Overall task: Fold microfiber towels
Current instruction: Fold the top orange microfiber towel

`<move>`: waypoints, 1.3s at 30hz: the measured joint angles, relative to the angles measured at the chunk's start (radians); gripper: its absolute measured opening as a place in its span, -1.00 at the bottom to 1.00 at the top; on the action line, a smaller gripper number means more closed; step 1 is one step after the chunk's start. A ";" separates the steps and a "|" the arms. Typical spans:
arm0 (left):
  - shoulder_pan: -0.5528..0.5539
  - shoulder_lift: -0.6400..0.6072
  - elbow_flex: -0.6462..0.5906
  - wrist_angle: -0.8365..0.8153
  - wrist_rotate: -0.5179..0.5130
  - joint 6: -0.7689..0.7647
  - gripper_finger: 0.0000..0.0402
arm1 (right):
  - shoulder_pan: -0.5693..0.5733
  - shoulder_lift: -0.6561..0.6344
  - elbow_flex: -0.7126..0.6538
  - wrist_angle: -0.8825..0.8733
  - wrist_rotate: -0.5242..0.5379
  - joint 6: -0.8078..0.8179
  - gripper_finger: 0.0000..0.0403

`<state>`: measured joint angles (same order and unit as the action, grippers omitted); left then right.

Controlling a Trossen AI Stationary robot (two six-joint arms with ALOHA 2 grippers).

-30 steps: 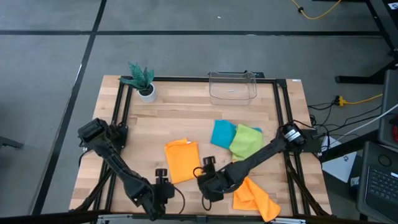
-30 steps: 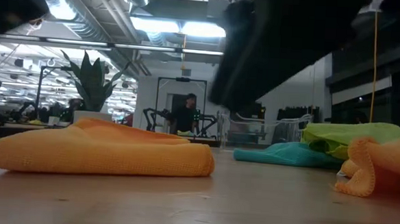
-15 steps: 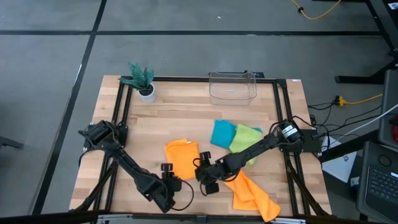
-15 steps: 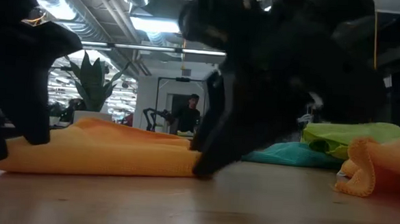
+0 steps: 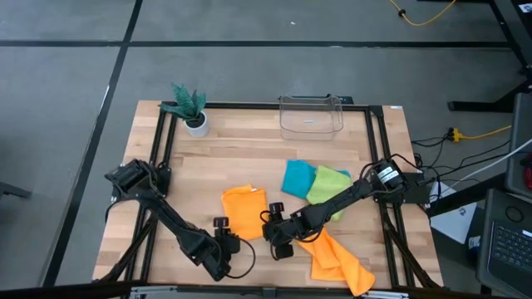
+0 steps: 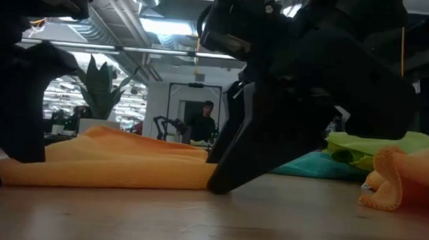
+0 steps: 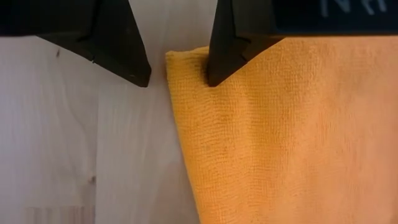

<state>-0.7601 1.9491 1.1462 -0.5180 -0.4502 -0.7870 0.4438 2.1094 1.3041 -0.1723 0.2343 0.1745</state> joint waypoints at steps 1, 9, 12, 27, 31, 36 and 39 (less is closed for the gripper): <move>0.000 0.000 -0.009 0.009 0.000 -0.017 -0.19 | 0.000 0.000 0.000 0.000 0.000 0.000 0.01; -0.002 0.000 -0.029 0.016 -0.010 -0.091 -0.22 | 0.000 0.002 0.000 -0.001 0.000 0.009 0.01; -0.011 -0.016 -0.020 0.021 -0.045 -0.085 -0.23 | 0.000 0.002 0.000 0.002 0.000 0.008 0.01; 0.010 0.006 -0.003 0.017 -0.113 0.000 -0.23 | 0.000 0.004 -0.001 0.012 -0.001 0.032 0.01; 0.017 0.006 -0.016 0.018 -0.078 -0.010 -0.23 | 0.000 0.004 -0.001 0.010 -0.004 0.030 0.01; 0.014 0.007 -0.016 0.006 -0.054 -0.074 -0.14 | 0.000 0.004 -0.001 0.011 -0.016 0.030 0.01; 0.013 0.005 -0.016 -0.008 -0.056 -0.101 -0.04 | 0.000 0.004 -0.001 0.011 -0.016 0.031 0.01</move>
<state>-0.7475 1.9545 1.1297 -0.5260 -0.5061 -0.8883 0.4435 2.1134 1.3033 -0.1610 0.2180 0.2054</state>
